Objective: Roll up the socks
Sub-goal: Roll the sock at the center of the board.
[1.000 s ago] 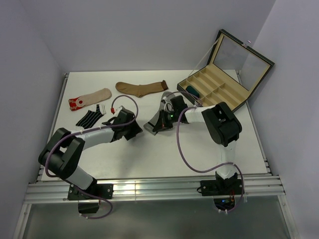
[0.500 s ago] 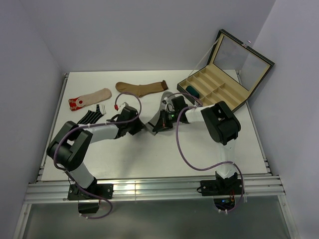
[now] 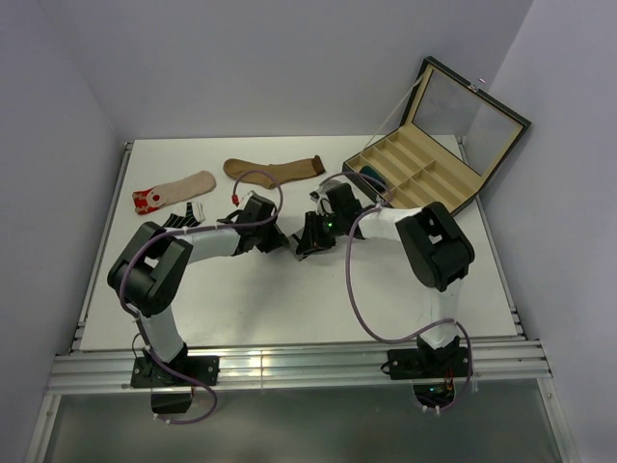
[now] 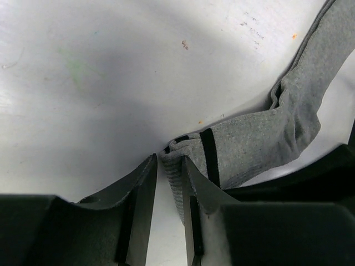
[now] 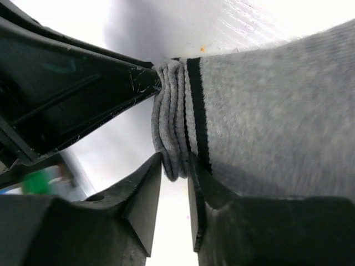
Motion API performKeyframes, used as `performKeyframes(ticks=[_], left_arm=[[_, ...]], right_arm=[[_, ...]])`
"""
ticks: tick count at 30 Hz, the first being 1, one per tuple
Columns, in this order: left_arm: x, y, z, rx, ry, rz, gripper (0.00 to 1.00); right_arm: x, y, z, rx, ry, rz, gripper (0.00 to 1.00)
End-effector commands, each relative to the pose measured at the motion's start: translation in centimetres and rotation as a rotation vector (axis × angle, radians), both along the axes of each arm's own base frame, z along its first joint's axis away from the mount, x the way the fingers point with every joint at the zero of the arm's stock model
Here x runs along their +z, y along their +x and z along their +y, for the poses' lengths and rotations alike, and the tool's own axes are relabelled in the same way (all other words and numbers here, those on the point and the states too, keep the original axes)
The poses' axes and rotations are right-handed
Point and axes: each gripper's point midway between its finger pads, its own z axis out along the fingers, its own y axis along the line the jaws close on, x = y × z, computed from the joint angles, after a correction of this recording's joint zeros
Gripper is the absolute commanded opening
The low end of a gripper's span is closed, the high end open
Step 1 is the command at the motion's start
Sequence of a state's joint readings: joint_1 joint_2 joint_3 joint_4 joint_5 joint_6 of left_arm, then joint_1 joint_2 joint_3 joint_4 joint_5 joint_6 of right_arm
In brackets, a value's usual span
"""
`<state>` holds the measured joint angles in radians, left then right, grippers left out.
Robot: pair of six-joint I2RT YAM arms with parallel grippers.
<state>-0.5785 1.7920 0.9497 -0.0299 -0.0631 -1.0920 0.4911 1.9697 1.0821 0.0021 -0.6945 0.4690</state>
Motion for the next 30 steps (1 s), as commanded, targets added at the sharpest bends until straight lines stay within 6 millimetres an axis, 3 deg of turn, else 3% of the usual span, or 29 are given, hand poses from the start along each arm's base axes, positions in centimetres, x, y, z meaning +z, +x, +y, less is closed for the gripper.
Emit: performKeyframes(ticks=[1,6,12,15,21,30], left_arm=[[-5.0,-3.9,2.7,-0.036,0.167,0.176,0.31],[-4.4,-3.5,2.4,-0.049,0.181,0.159,0.31],[-3.9,-3.2,2.0,-0.061,0.189,0.145,0.31],[-3.8,-3.2,1.8,-0.065,0.187,0.143,0.31],[-3.7,-3.1,1.6,-0.065,0.18,0.143,0.31],[-3.5,-3.0,1.5,-0.058,0.172,0.142,0.31]], right_arm=[[0.5,0.8,-2.5,-0.02,-0.256,-0.216,0.36],[3.0,1.8,-2.8,-0.05,-0.44,-0.508,0.38],[5.4,1.2,-0.2,0.003,-0.411,-0.674,0.38],[5.1,0.9,0.9,0.051,-0.394,-0.677,0.35],[2.1,0.6,1.5,0.1,-0.414,-0.646,0.34],[-1.2,-0.1,-0.1,0.118,-0.51,-0.591,0.35]])
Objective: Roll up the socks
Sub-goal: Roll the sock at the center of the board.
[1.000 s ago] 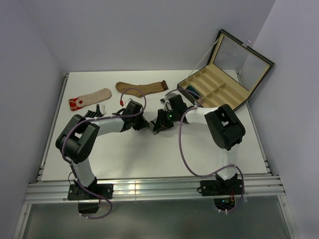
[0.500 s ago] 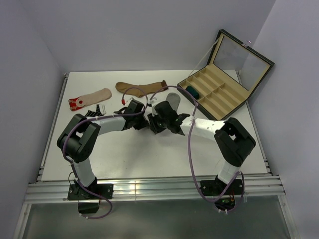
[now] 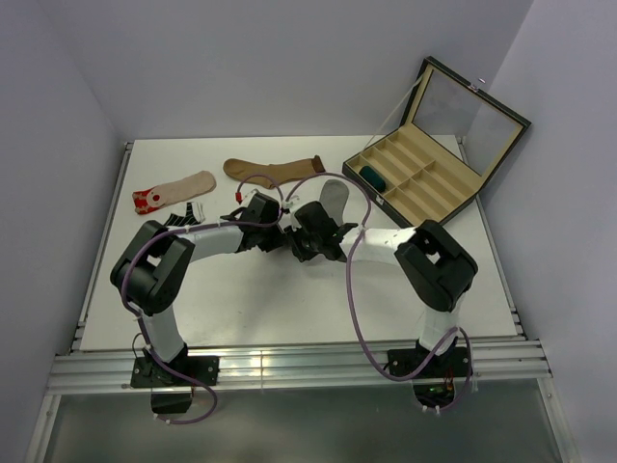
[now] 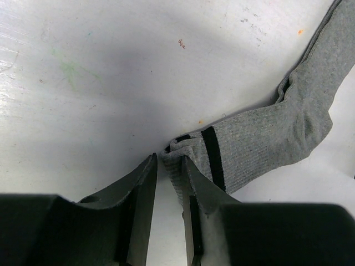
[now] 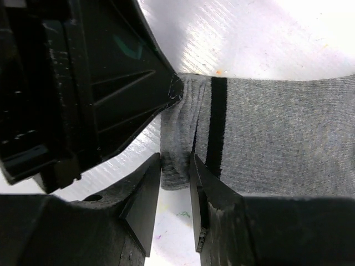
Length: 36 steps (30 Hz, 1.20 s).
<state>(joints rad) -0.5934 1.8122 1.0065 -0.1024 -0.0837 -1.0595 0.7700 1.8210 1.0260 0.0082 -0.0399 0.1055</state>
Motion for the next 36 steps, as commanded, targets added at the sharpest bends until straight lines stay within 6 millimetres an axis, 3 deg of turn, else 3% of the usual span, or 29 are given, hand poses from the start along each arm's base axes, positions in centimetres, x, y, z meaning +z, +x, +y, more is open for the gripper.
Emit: performKeyframes(ticks=[1,8,9,11,13,17,19,20,22,26,31,36], left_arm=[[-3.4,-3.1,1.8,-0.024,0.119,0.128,0.31],[-2.6,-2.9,1.5,-0.005,0.091,0.12,0.32],[-2.4,-2.9,1.4,-0.003,0.084,0.118,0.32],[-1.7,-2.8,1.4,0.012,0.067,0.108,0.34],[-0.3,-2.5,1.4,0.034,0.043,0.079,0.41],[1.3,-2.8,2.5,0.099,0.008,0.038,0.52],[3.0,-2.7,2.5,0.121,-0.035,-0.006,0.54],[2.9,-3.0,2.7,0.137,-0.048,-0.003,0.54],[3.8,-2.9,2.3,0.145,-0.101,-0.022,0.55],[3.4,-3.5,1.5,0.134,-0.156,-0.009,0.55],[2.8,-3.1,0.0,0.087,-0.173,-0.014,0.53],[2.5,-2.5,-1.4,0.064,-0.191,-0.023,0.52]], right_arm=[[-1.8,-0.5,-1.1,-0.005,-0.071,0.014,0.36],[-4.2,-1.8,-2.6,-0.023,-0.17,0.078,0.35],[-4.7,-2.1,-2.9,-0.02,-0.188,0.099,0.32],[-5.3,-2.4,-3.1,-0.022,-0.203,0.123,0.12],[-5.3,-3.1,-2.5,0.006,-0.159,0.173,0.0],[-3.7,-3.7,-1.6,0.024,0.047,0.313,0.0],[-2.9,-3.3,-1.7,0.013,0.125,0.356,0.0],[-2.4,-3.9,-1.4,0.017,0.192,0.427,0.0],[-2.3,-3.2,-2.0,-0.023,0.271,0.488,0.0],[-2.8,-3.7,-2.6,-0.095,0.418,0.69,0.0],[-3.3,-3.2,-3.1,-0.133,0.564,0.794,0.0],[-4.4,-3.3,-3.9,-0.196,0.596,0.852,0.0]])
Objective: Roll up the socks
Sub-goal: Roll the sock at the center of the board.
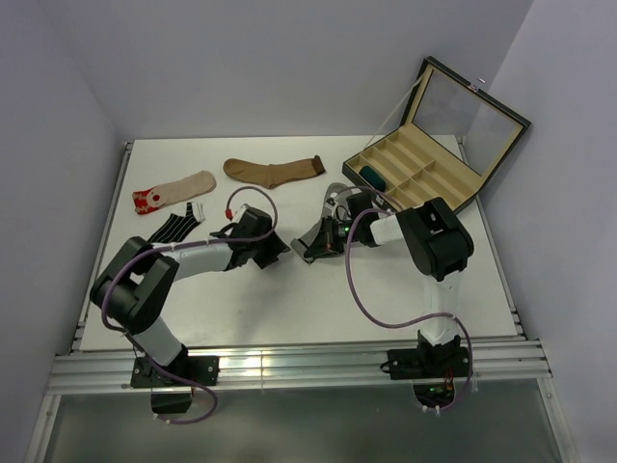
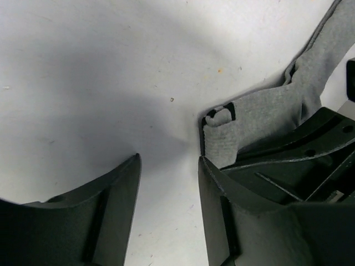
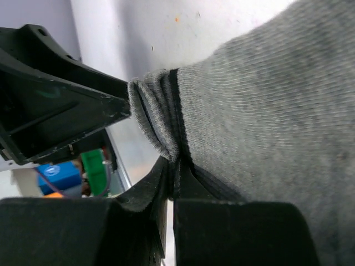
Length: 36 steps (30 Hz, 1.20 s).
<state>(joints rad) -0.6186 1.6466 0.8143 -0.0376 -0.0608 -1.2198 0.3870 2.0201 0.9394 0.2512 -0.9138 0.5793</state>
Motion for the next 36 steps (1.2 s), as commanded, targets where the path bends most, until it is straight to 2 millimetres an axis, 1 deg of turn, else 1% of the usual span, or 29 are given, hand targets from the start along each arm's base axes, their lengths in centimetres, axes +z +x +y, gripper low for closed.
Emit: performKeyframes(ticks=[1,5,6,9,12,14,16,17,18,19,20,21,22,23,24,25,26,27,28,29,30,31,32,35,36], left_arm=[[0.9,1.5,-2.0,-0.019,-0.058,-0.046,0.52],[0.7,2.1,-2.7,-0.033,-0.058,-0.051,0.5],[0.9,2.4,-2.9,-0.033,-0.066,-0.065,0.49],[0.9,2.6,-2.9,-0.036,-0.068,-0.079,0.49],[0.0,2.5,-2.9,-0.047,-0.039,-0.05,0.45],[-1.0,2.2,-2.8,-0.05,-0.024,-0.02,0.4],[-1.8,2.0,-2.8,-0.059,-0.007,0.002,0.37],[-2.1,1.7,-2.8,-0.066,0.007,0.017,0.34],[-2.2,1.8,-3.0,-0.072,0.011,0.015,0.33],[-2.8,1.4,-2.7,-0.079,0.043,0.039,0.33],[-3.2,1.0,-2.6,-0.084,0.059,0.053,0.32],[-3.4,1.0,-2.5,-0.087,0.071,0.058,0.32],[-3.4,1.0,-2.5,-0.092,0.082,0.058,0.32],[-3.7,0.7,-2.4,-0.096,0.103,0.068,0.31],[-3.9,0.7,-2.3,-0.101,0.111,0.072,0.31],[-4.0,0.8,-2.3,-0.106,0.121,0.073,0.31],[-4.1,0.7,-2.4,-0.111,0.127,0.075,0.31],[-4.3,0.7,-2.2,-0.115,0.135,0.077,0.31],[-4.2,0.6,-2.5,-0.122,0.137,0.076,0.31],[-4.2,0.7,-2.5,-0.123,0.142,0.073,0.31],[-4.2,0.7,-2.5,-0.13,0.146,0.072,0.31],[-4.1,0.7,-2.8,-0.135,0.146,0.068,0.31],[-4.0,0.9,-2.9,-0.137,0.146,0.065,0.31],[-3.8,0.9,-3.2,-0.149,0.149,0.057,0.32],[-3.9,0.9,-3.3,-0.152,0.151,0.058,0.31]], right_arm=[[-3.4,-2.3,-1.2,-0.032,-0.054,0.16,0.0],[-3.7,-2.1,-1.3,-0.034,-0.067,0.163,0.0],[-3.8,-2.2,-1.3,-0.035,-0.073,0.169,0.0],[-4.0,-2.1,-1.4,-0.038,-0.075,0.173,0.0],[-3.9,-2.1,-1.4,-0.042,-0.081,0.173,0.0],[-3.7,-1.9,-1.5,-0.046,-0.087,0.158,0.0],[-3.7,-1.7,-1.7,-0.052,-0.109,0.139,0.01],[-3.3,-1.3,-1.8,-0.058,-0.115,0.117,0.02],[-3.2,-1.5,-1.9,-0.057,-0.133,0.117,0.05],[-3.2,-1.0,-2.1,-0.055,-0.161,0.075,0.11],[-2.3,-0.6,-2.1,-0.052,-0.17,0.034,0.14],[-2.1,-0.7,-2.4,-0.052,-0.205,0.025,0.18],[-1.9,0.0,-2.4,-0.042,-0.257,-0.054,0.24],[-0.8,0.4,-2.5,-0.047,-0.292,-0.108,0.27],[-0.6,0.1,-2.9,-0.043,-0.344,-0.125,0.33],[0.0,0.5,-3.0,-0.031,-0.381,-0.19,0.35],[0.9,1.2,-3.2,-0.059,-0.46,-0.27,0.37],[1.1,1.0,-3.6,-0.061,-0.504,-0.294,0.39],[1.5,1.4,-3.8,-0.072,-0.547,-0.339,0.39],[2.6,1.6,-3.8,-0.094,-0.589,-0.405,0.4],[3.0,1.8,-4.0,-0.108,-0.616,-0.444,0.4],[3.8,1.8,-4.2,-0.115,-0.632,-0.497,0.4],[4.3,1.7,-3.8,-0.115,-0.658,-0.548,0.4],[5.6,1.5,-2.9,-0.087,-0.66,-0.642,0.39],[5.9,1.2,-2.2,-0.077,-0.65,-0.668,0.38]])
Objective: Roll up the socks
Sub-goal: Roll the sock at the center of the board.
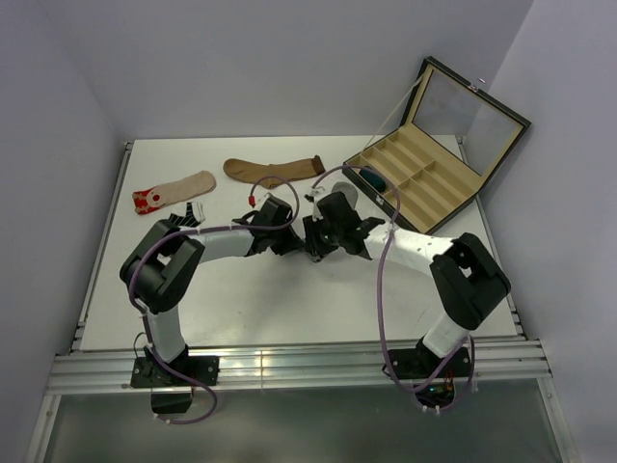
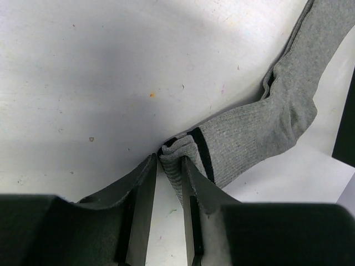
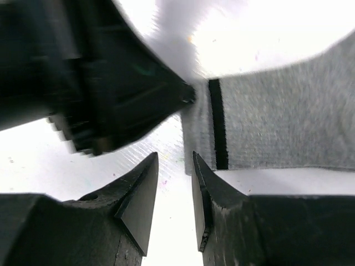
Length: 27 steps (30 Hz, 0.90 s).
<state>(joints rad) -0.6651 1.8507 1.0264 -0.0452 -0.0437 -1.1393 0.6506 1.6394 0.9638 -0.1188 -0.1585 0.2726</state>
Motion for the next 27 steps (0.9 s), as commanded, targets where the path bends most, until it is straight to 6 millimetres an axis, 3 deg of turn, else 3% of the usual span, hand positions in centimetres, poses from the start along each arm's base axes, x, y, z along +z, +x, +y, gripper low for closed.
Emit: performKeyframes(ticks=[1,6,13,27], left_arm=[[-2.8,-1.8,1.2,-0.034,0.12,0.068,0.31],[-2.8,-1.8,1.0,-0.038,0.116,0.068,0.31],[-2.6,-1.7,0.9,-0.042,0.112,0.067,0.31],[-2.1,-1.7,0.7,-0.022,0.099,0.085,0.31]], right_arm=[[1.3,1.1,-0.9,-0.006,-0.113,-0.168,0.37],[0.8,1.1,0.0,0.019,-0.132,-0.187,0.36],[-3.1,0.2,-0.3,0.051,-0.187,-0.106,0.36],[-6.9,-1.8,-1.1,0.095,-0.322,-0.017,0.37]])
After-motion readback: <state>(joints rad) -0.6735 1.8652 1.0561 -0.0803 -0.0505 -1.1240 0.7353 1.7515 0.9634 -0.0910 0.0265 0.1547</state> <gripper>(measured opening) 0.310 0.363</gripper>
